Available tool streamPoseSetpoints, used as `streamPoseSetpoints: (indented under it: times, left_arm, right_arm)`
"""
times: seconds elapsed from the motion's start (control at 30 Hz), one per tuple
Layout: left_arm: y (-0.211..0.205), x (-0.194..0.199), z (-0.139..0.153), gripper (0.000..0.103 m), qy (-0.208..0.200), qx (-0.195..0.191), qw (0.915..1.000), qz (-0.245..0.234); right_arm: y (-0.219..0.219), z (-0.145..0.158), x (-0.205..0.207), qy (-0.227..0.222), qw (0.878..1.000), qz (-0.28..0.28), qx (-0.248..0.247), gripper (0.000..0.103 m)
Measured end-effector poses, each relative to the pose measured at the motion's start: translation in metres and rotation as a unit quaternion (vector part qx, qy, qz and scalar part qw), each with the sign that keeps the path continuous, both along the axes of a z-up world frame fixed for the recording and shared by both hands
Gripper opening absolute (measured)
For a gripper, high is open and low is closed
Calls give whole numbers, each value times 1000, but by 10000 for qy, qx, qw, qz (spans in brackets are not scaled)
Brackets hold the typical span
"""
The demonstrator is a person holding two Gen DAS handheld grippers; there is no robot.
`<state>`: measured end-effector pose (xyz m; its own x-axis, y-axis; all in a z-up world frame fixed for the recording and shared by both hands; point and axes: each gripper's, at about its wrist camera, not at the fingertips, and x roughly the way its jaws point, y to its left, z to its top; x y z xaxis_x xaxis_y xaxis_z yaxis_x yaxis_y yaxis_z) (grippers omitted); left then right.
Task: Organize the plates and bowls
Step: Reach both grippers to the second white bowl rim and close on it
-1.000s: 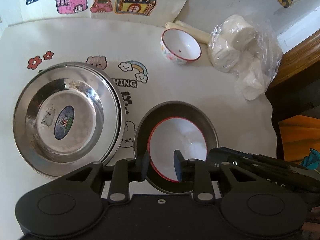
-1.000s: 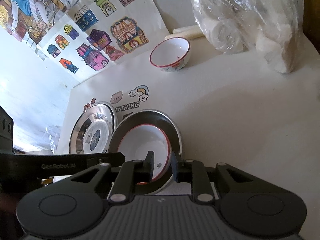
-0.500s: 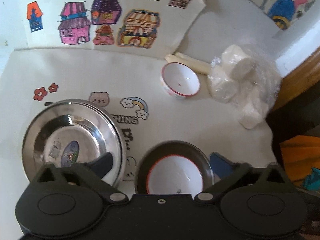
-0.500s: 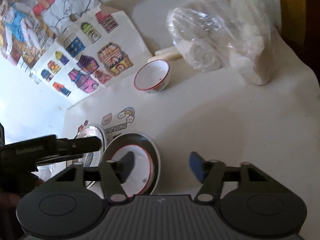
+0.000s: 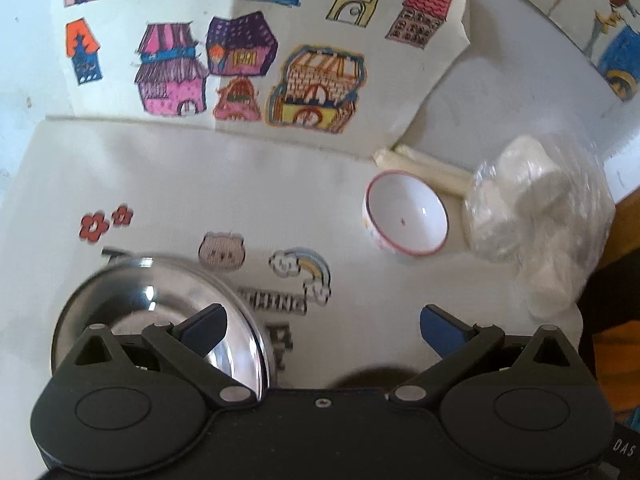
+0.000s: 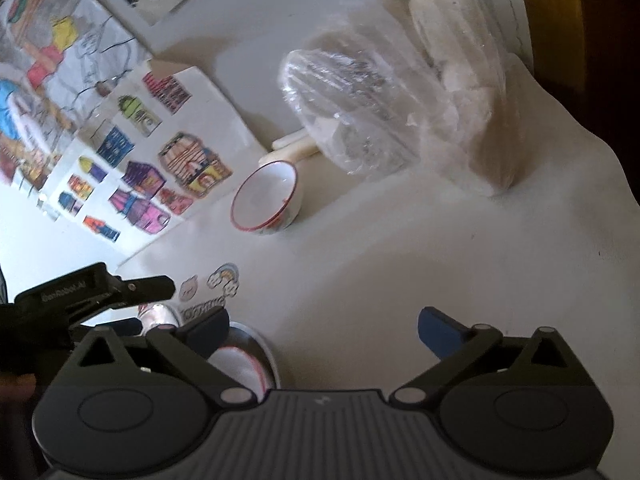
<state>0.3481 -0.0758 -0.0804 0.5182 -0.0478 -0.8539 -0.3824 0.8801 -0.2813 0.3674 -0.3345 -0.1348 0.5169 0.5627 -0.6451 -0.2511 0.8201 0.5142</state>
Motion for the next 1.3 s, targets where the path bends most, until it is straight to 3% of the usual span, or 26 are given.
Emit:
streamPoseSetpoints:
  times: [0.2,0.43,0.8,1.17,1.3]
  left_arm:
    - [6,42,-4,102,-108,152,9998,-80]
    - [17,94,-29,102,193,133,9993,-285]
    - [12,142,-47,102,529,834,9891,-1096]
    - [5,144,-51,102,599,951,9843,-1364]
    - [1,146,-52,97,616,1126,9821,-1376]
  right_arm:
    - [12,-4,26,-18,9999,-112,52,103]
    - [27,-12,62,51,9999,-105,-2,103]
    - [48,-23,98,137,9996,-135,212,103]
    - [65,-23,105,70,9993,-266,241,84]
    - [71,-22,111,107,9994,-257,194,76]
